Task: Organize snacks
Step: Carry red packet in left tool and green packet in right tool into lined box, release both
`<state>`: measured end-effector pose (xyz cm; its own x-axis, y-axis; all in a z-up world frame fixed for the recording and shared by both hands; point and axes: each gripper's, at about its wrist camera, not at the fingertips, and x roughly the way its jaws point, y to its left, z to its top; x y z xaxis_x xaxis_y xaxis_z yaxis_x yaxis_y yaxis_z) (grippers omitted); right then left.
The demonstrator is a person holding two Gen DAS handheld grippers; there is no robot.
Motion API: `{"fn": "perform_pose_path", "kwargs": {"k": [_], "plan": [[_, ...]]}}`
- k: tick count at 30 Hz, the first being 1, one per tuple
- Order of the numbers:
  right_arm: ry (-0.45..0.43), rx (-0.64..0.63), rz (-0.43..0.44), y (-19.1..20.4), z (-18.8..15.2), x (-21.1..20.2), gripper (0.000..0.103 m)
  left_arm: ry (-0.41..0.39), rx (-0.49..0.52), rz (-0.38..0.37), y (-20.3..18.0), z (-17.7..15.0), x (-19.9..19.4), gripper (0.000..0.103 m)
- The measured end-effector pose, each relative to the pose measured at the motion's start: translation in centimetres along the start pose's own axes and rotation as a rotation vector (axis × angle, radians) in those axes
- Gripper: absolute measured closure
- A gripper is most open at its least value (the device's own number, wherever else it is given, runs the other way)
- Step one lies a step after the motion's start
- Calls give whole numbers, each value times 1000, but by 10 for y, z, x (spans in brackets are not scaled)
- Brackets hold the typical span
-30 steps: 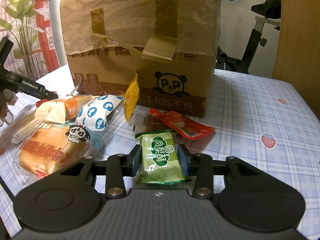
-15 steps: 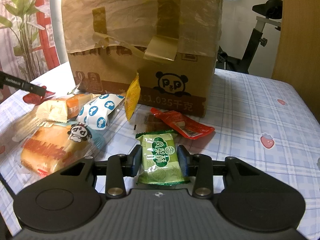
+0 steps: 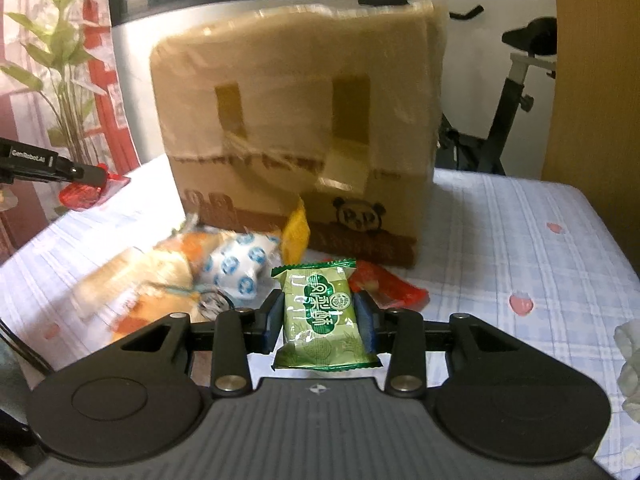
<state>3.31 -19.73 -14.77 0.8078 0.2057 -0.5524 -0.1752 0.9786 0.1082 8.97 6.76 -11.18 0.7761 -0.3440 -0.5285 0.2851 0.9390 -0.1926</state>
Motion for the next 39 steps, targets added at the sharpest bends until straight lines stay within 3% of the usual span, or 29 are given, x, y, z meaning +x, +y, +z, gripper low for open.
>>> {"fn": "perform_pose_path", "kwargs": {"k": [11, 16, 21, 27, 29, 30, 31, 33, 39], "plan": [[-268, -47, 30, 5, 100, -38, 63, -219, 70, -95, -34, 79, -25, 93], [-313, -101, 4, -4, 155, -23, 63, -280, 126, -110, -59, 126, -6, 93], [-281, -72, -82, -19, 185, 17, 63, -245, 131, -115, -79, 148, 44, 93], [-219, -24, -114, -37, 185, 47, 62, -154, 110, -82, -89, 150, 87, 89], [-199, -15, -123, -38, 181, 49, 61, -126, 82, -80, -85, 148, 94, 67], [-204, -10, -123, -39, 179, 47, 61, -124, 76, -82, -83, 146, 94, 51], [-211, -6, -118, -39, 177, 43, 60, -130, 77, -79, -80, 144, 94, 47], [-225, 5, -108, -38, 173, 35, 48, -120, 85, -72, -75, 142, 91, 47], [-277, 40, -81, -29, 166, 5, 46, -86, 74, -72, -61, 133, 66, 46]]}}
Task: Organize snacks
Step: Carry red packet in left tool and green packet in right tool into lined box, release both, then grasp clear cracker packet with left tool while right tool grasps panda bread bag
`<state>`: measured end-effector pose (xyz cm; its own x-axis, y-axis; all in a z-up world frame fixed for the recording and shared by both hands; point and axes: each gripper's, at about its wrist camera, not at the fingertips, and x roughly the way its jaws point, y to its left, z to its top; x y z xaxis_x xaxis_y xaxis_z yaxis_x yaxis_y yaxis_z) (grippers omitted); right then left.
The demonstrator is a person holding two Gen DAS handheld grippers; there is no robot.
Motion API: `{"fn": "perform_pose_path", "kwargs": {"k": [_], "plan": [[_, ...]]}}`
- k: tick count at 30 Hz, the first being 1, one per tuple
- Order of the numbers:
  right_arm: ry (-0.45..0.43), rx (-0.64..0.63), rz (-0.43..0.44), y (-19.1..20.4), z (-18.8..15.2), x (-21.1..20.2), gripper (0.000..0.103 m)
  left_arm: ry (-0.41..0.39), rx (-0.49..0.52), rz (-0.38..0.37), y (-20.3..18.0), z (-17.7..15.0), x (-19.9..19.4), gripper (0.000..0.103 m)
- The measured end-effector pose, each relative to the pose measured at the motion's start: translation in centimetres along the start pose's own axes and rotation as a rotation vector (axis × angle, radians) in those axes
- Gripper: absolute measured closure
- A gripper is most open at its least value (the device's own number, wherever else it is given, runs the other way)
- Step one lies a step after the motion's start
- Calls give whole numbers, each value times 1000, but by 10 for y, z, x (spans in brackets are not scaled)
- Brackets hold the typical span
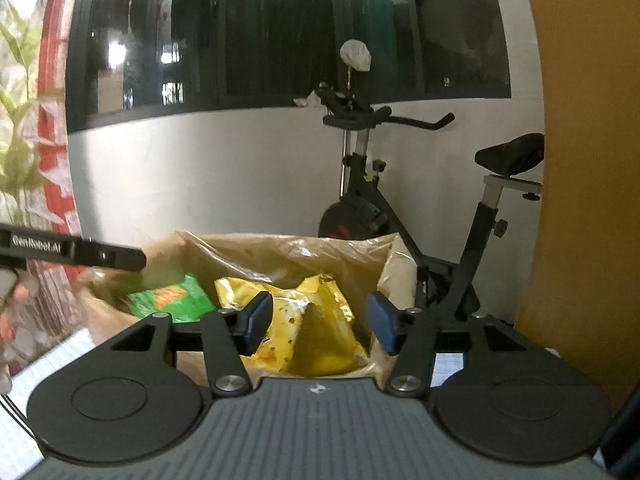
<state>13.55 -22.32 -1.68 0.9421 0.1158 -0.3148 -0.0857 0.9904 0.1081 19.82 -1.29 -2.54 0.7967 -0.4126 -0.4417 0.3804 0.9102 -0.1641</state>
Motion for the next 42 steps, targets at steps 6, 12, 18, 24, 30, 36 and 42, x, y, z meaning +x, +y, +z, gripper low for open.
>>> {"fn": "perform_pose_path", "kwargs": {"k": [6, 12, 18, 24, 30, 36, 42], "plan": [[-10, 33, 36, 23, -15, -28, 37, 35, 33, 62, 6, -25, -41, 42], [38, 47, 69, 49, -47, -39, 37, 79, 11, 145, 17, -60, -70, 42], [156, 65, 91, 71, -85, -29, 37, 124, -38, 184, 30, -92, -78, 42], [289, 75, 117, 88, -117, -19, 37, 173, -53, 202, 34, -118, -76, 42], [463, 42, 159, 111, -149, -8, 17, 219, -74, 219, 39, -140, -76, 42], [525, -7, 136, 119, -158, 1, 8, 252, -116, 220, 45, -159, -77, 42], [570, 10, 109, 118, -171, 6, 3, 267, -126, 218, 46, -172, -78, 42]]}}
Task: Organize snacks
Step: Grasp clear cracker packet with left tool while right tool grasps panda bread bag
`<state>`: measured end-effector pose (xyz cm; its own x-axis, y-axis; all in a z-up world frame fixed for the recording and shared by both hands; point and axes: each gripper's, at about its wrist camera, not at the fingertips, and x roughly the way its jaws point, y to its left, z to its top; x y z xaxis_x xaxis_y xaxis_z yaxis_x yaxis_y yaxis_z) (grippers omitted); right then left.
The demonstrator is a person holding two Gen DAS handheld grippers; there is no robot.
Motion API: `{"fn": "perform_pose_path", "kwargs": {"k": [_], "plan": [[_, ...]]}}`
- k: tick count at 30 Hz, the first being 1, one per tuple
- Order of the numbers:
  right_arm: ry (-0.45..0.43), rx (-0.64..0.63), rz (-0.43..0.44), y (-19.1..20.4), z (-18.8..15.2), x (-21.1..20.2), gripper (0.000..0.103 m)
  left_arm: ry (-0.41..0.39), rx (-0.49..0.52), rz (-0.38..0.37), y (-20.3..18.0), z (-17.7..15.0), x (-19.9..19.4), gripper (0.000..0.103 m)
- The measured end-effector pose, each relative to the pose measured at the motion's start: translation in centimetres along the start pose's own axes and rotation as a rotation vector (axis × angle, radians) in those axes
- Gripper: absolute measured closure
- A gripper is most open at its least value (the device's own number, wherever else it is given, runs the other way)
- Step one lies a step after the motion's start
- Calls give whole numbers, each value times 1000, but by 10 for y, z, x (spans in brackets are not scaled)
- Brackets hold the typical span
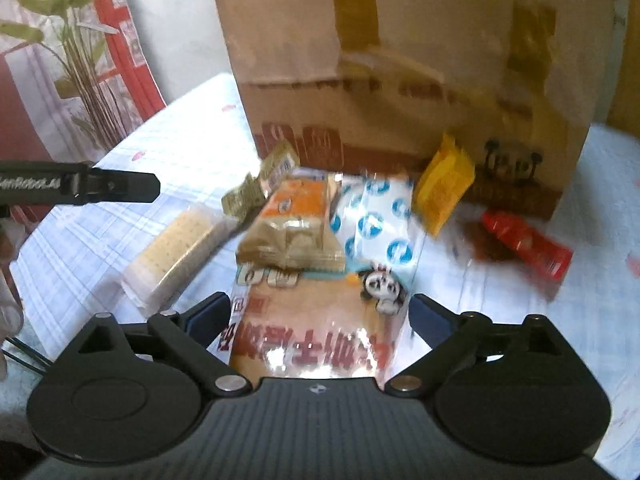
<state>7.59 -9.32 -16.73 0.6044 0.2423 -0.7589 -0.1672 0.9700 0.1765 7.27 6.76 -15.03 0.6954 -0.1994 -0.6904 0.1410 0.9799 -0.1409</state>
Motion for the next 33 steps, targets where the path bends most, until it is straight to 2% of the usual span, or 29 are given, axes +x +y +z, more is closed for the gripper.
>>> {"fn": "perform_pose_path", "kwargs": {"k": [4, 9, 14, 20, 26, 32, 33], "plan": [[-6, -5, 6, -3, -2, 2, 2, 9, -2, 4, -1, -2, 4, 42], [-20, -37, 17, -3, -3, -2, 14, 12, -4, 10, -1, -3, 7, 42], [-48, -72, -1, -10, -6, -8, 20, 19, 1, 17, 1, -4, 11, 42], [-72, -41, -53, -29, -9, -14, 20, 85, 28, 14, 4, -7, 32, 42], [-85, -27, -52, -35, -11, -13, 20, 143, 79, -4, -3, -10, 55, 42], [-77, -20, -56, -34, -10, -13, 20, 126, 159, 43, -18, -17, 60, 42], [-71, -26, -60, -32, -9, -14, 19, 121, 163, 42, -19, -19, 59, 45]]}}
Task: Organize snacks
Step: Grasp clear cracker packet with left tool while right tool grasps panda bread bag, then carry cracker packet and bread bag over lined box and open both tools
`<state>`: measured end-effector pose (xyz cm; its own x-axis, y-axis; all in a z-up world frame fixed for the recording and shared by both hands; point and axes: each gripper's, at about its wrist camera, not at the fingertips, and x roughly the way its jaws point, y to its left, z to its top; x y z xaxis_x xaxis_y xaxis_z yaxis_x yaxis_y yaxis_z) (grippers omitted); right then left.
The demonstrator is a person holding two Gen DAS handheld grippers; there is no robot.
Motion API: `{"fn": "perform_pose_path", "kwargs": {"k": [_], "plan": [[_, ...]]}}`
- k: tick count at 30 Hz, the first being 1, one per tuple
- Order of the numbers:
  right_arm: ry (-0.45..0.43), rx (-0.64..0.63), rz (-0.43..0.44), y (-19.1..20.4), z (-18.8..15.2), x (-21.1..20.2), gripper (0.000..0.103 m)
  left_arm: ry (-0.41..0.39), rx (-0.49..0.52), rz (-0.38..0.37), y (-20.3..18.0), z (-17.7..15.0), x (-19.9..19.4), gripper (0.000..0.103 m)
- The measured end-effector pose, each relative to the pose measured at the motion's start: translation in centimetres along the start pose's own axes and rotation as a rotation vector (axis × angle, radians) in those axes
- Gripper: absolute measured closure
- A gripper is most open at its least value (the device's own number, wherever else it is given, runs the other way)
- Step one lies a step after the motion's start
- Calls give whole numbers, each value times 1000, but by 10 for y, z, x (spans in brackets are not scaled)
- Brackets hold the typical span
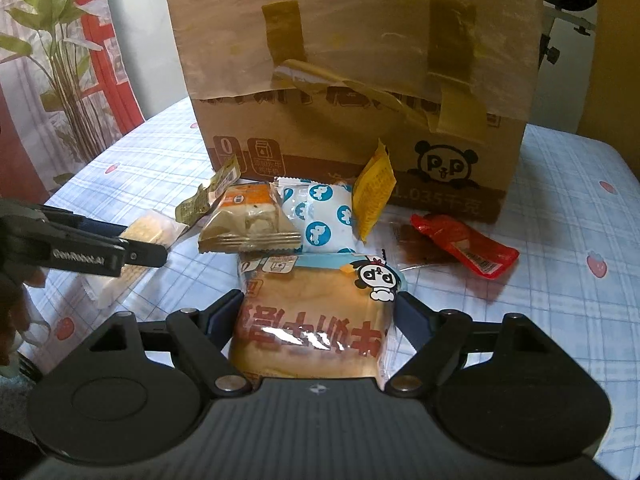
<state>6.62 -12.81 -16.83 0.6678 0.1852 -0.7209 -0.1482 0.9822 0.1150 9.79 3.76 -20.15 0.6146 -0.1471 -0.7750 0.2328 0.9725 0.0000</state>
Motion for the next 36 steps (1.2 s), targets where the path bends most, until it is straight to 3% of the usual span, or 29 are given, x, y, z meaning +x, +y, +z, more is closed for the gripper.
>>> {"fn": "perform_pose_path", "kwargs": {"k": [1, 10, 17, 20, 25, 31, 36], "plan": [[3, -9, -5, 2, 1, 0, 19, -8, 4, -4, -1, -1, -1, 54], [-10, -29, -20, 4, -3, 3, 14, -21, -56, -41, 3, -11, -18, 55], [-27, -80, -13, 7, -2, -8, 28, -64, -75, -57, 5, -10, -35, 55], [-33, -125, -40, 9, -4, -17, 28, -85, -82, -68, 4, -9, -43, 55], [-33, -71, -85, -7, -8, -27, 28, -102, -89, -79, 1, -8, -48, 55], [-133, 10, -86, -26, 2, -55, 28, -160, -118, -92, 7, 8, -67, 55], [-249, 30, -86, -34, 28, -85, 28, -259, -108, -100, 6, 38, -96, 55]]}}
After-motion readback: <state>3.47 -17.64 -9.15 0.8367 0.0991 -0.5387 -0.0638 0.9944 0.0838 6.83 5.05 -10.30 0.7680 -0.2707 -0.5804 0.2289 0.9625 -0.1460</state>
